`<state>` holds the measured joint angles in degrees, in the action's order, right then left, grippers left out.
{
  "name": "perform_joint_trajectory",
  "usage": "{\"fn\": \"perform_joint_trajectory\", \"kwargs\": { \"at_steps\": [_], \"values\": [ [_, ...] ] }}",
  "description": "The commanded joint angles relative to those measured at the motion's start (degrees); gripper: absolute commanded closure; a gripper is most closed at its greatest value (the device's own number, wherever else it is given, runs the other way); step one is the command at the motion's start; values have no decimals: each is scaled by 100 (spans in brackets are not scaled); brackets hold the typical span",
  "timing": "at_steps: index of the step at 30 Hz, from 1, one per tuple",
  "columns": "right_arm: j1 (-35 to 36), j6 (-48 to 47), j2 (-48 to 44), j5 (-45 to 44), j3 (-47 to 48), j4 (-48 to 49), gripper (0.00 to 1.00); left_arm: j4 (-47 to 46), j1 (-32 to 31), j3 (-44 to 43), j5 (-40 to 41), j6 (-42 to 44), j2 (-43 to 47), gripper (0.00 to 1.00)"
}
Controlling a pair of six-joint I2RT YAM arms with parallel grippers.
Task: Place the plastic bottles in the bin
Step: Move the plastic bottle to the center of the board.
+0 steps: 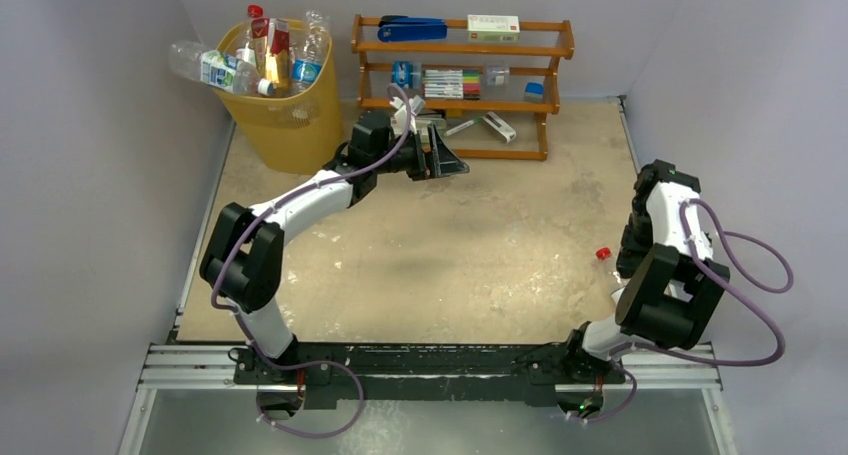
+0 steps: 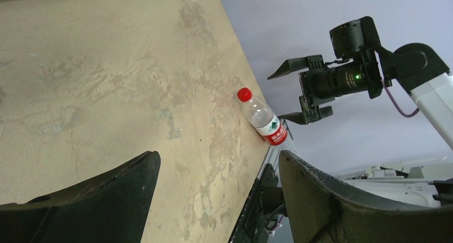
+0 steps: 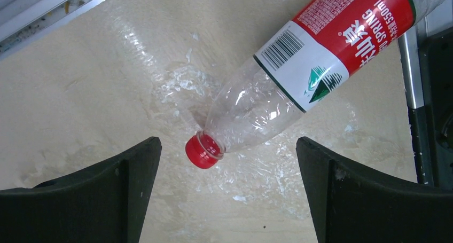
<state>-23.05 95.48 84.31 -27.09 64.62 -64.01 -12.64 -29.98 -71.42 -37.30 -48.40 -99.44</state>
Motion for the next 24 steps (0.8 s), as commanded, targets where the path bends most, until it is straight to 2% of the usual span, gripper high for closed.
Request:
{"fn": "perform_joint_trajectory", "kwargs": {
  "at_steps": [1,13,24],
  "values": [
    [-63,278,249,-189,64,-218,0,250,-43,-364,-29,387,18,19],
    [-68,365,553,151,-313,121,0,391,-87,-511,-5,455,-105,19],
    [-67,237,1052,178,-160,248,0,417,-139,-590,-57,516,-188,19]
  ]
}}
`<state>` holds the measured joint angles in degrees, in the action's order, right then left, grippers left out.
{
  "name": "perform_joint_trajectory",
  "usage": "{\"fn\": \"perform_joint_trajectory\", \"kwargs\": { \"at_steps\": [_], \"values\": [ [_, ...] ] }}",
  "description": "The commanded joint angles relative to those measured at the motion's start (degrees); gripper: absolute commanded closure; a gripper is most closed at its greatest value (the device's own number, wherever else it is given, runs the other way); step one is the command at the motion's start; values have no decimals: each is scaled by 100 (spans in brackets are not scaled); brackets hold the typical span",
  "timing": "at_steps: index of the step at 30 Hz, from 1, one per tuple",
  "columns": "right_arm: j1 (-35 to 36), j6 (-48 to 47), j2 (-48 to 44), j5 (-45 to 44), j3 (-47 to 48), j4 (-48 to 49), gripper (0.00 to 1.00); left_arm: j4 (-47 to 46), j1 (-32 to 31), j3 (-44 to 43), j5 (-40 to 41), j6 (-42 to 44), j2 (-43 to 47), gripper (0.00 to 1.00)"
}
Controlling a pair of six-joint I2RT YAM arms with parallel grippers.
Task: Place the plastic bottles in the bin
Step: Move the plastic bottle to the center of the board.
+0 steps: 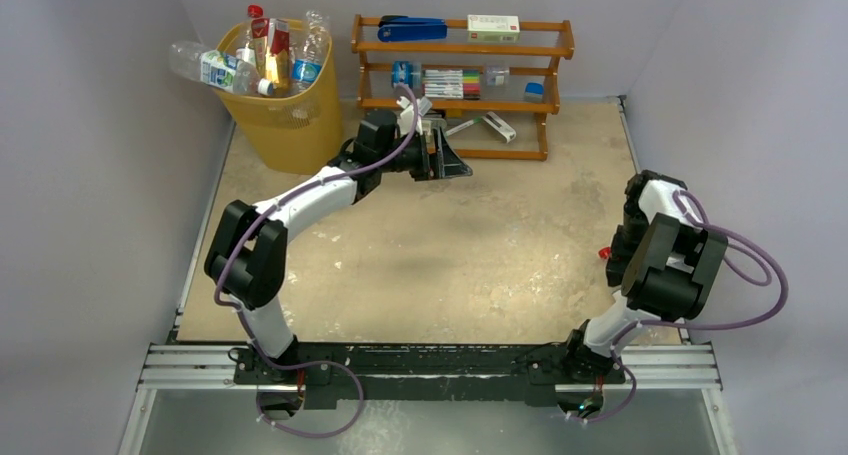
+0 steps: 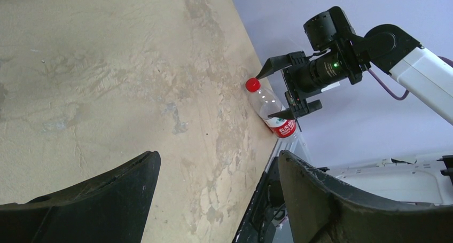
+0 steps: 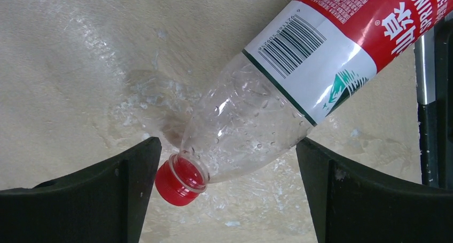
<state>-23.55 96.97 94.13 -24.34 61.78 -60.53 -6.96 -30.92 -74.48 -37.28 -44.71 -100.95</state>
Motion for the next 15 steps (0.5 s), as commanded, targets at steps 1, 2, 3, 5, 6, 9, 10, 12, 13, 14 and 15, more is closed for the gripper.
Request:
{"fn": "perform_joint_trajectory", "kwargs": {
  "at_steps": [1,2,3,5,6,9,10,12,13,14,15],
  "values": [
    [-15,69,131,-105,136,-77,0,-164,-50,-292,-67,147,-48,19],
    [-17,54,201,-106,155,-66,0,-177,-54,-298,-82,147,-56,19],
    [-10,45,247,-114,166,-59,0,-194,-62,-300,-87,147,-65,19],
    [-14,-16,321,-130,176,1,0,-253,-79,-312,-123,126,-81,19],
    [-16,-49,351,-147,181,18,0,-278,-81,-308,-129,114,-87,19],
    [-13,-170,469,-204,248,48,4,-320,-103,-332,-142,103,-112,19],
    [-13,-227,501,-223,266,69,6,-323,-114,-335,-144,103,-122,19],
    [-15,-309,564,-339,290,75,13,-325,-124,-352,-135,100,-140,19],
    [-11,-329,570,-370,286,84,18,-330,-132,-360,-131,95,-136,19],
    [-17,-361,579,-400,283,93,23,-326,-134,-357,-127,94,-140,19],
    [-13,-385,580,-442,282,111,28,-330,-142,-374,-129,94,-136,19]
  ]
}}
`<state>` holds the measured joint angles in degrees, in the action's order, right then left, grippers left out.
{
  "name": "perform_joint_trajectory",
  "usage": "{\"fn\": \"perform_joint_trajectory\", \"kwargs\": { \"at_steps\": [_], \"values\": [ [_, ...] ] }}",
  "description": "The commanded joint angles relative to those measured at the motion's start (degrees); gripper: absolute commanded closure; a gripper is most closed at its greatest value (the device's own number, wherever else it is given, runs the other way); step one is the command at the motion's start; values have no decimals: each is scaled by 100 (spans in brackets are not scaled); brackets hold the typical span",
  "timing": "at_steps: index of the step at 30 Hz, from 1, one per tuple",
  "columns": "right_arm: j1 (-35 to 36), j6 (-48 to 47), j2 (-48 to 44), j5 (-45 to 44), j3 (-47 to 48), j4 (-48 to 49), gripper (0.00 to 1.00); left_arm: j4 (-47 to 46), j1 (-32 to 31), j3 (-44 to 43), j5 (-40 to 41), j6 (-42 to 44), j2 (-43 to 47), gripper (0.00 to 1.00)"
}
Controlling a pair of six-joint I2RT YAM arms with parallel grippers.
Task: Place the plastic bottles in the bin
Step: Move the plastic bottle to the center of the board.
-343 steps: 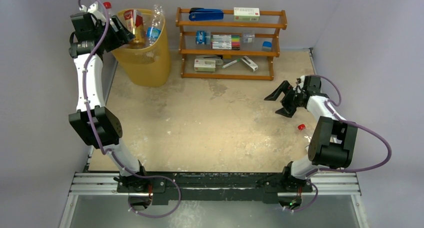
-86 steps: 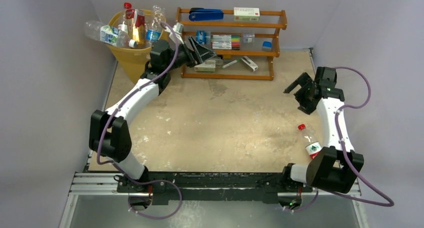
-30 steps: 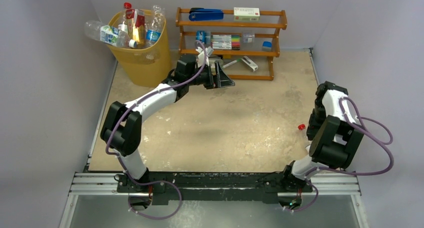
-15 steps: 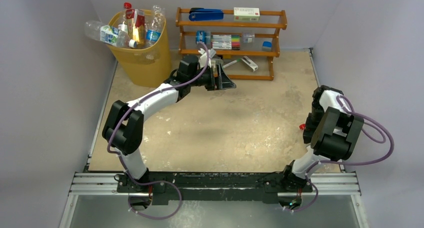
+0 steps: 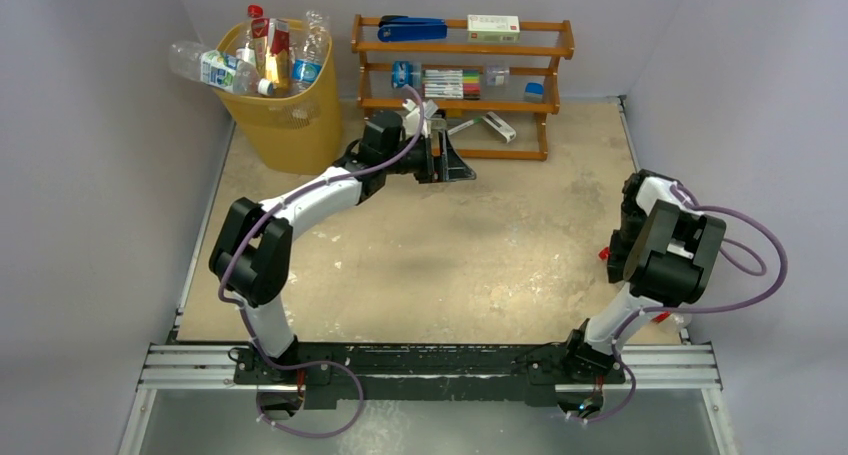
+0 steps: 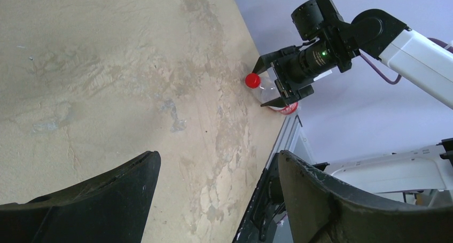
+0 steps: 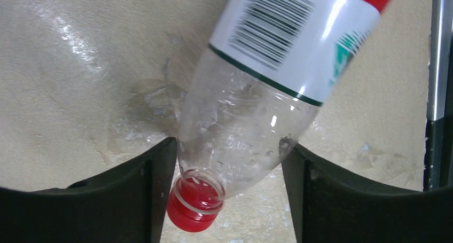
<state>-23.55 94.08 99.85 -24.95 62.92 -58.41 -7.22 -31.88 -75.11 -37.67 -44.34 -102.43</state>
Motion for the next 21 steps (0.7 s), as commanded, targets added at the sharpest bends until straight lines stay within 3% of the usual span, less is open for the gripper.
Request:
{"fn": "perform_joint_trajectory", "kwargs": {
  "at_steps": [1,5,9,21],
  "values": [
    [-8,-141,8,-421,175,-78,32,-300,-53,-315,-85,57,25,20],
    [27,-284,8,-455,203,-10,43,-273,-72,-313,-45,57,70,20],
    [240,-309,54,-402,272,-3,47,-238,-99,-333,-4,57,115,20],
    [1772,-1117,744,-252,1454,237,55,236,-104,-336,278,277,428,20]
  ]
}}
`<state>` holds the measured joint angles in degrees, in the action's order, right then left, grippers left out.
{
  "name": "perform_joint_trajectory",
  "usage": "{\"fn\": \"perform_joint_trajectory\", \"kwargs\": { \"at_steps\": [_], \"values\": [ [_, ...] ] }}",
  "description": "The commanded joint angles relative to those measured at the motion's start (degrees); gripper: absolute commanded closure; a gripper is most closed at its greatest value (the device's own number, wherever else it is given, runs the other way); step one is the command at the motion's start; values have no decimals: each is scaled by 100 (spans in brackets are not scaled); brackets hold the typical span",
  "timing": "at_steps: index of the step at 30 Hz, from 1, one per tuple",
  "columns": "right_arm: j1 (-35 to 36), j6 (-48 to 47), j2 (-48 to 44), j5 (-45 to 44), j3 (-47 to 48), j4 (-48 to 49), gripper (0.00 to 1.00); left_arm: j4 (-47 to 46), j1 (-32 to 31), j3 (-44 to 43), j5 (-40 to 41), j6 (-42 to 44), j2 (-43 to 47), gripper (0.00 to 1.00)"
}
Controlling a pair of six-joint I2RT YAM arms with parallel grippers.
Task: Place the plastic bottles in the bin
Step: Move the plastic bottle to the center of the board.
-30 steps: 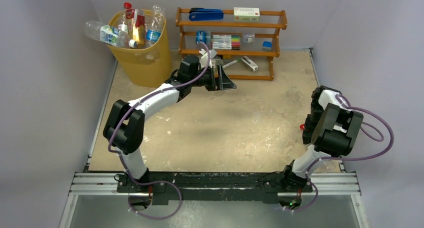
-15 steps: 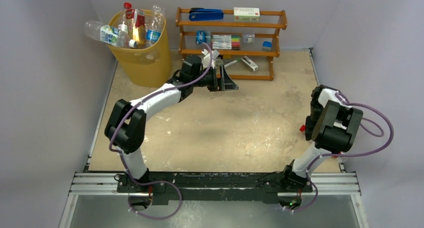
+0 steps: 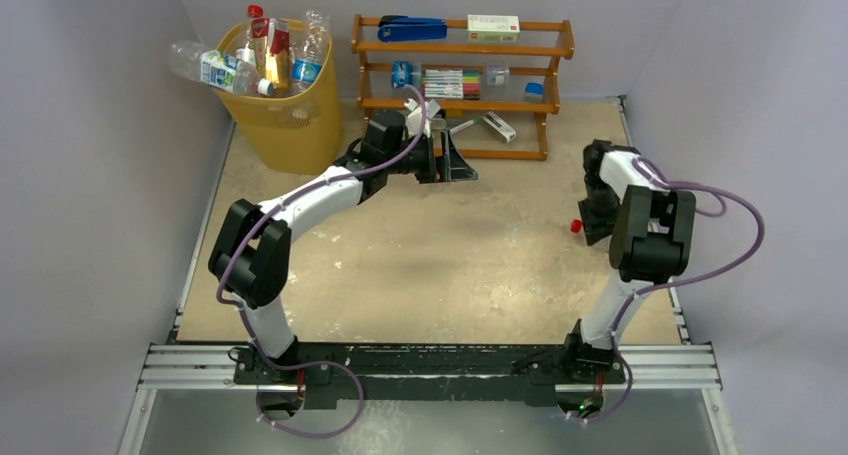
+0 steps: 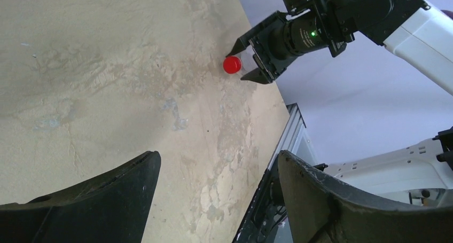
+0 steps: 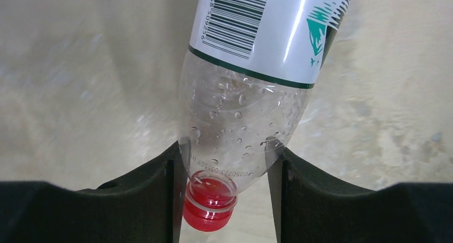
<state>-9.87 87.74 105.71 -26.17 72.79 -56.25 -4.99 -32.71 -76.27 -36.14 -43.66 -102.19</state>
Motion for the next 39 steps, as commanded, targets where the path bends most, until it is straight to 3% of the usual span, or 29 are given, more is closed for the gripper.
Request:
{"fn": "perform_joint_trajectory", "kwargs": {
  "at_steps": [1,10,14,23,26,32,39],
  "values": [
    [525,-661,164,-91,490,151,55,45,-17,-202,160,227,450,20],
    [1315,-2776,-644,1467,-931,2692,60,-173,328,234,312,-115,718,20],
    [2023,-3335,-595,1823,-1041,3049,59,-167,655,517,409,-174,881,20],
    [3685,-4225,-429,2277,-333,3197,55,93,1223,1084,623,-53,1257,18],
    [4021,-4599,-435,2412,-128,3198,48,225,1295,1152,742,-4,1268,17],
    [4443,-5334,-847,2928,-49,3317,14,226,1408,1249,964,-90,1131,15],
    [4521,-5566,-1507,3196,-263,3255,8,-101,1388,1095,822,-438,568,14]
  ]
}}
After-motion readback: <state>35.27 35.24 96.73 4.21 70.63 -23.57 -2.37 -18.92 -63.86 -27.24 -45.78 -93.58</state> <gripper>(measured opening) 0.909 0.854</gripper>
